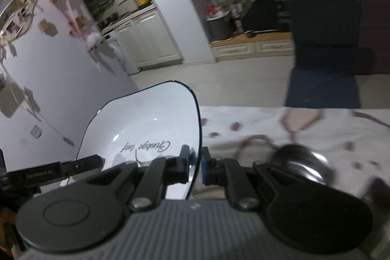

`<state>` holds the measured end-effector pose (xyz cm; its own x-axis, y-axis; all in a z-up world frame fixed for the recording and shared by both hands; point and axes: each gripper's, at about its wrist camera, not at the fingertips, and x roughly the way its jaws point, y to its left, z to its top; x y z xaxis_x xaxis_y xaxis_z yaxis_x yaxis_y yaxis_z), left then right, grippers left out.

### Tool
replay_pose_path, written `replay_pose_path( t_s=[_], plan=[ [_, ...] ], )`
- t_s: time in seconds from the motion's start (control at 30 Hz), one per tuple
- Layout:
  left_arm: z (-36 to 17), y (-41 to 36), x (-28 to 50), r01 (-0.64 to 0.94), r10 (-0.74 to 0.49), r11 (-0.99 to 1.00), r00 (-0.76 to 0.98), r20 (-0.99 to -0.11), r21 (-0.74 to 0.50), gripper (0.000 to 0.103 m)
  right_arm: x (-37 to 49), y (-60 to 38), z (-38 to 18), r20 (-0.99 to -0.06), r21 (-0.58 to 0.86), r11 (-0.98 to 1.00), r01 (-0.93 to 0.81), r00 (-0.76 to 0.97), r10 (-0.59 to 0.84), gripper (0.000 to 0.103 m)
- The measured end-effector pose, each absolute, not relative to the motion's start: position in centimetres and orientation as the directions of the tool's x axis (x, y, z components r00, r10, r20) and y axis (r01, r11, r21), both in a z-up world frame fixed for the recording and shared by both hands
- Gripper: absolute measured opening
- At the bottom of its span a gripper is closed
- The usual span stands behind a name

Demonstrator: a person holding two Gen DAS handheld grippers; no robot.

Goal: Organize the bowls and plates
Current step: 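Lift the white plate with both grippers and carry it toward the cream bowl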

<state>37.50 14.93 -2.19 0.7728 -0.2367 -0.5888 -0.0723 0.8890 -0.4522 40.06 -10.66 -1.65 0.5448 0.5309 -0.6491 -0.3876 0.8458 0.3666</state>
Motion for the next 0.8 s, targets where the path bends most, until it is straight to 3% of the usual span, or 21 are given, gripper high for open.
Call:
replay_pose_path(
  t_s=[0.4, 0.8],
  plan=[
    [-4.3, 1.1, 32.9, 0.112, -0.434, 0.866, 0.652, -0.622, -0.487, 0.011, 29.6, -26.8, -1.0, -0.674, 0.336, 0.924, -0.181, 0.639, 0.37, 0.011],
    [-11.9, -4.9, 29.9, 0.063, -0.481, 0.854, 0.472, -0.738, -0.517, 0.011, 22.2, -34.1, -6.8, -0.788, 0.337, 0.941, 0.017, 0.553, 0.272, 0.011]
  ],
)
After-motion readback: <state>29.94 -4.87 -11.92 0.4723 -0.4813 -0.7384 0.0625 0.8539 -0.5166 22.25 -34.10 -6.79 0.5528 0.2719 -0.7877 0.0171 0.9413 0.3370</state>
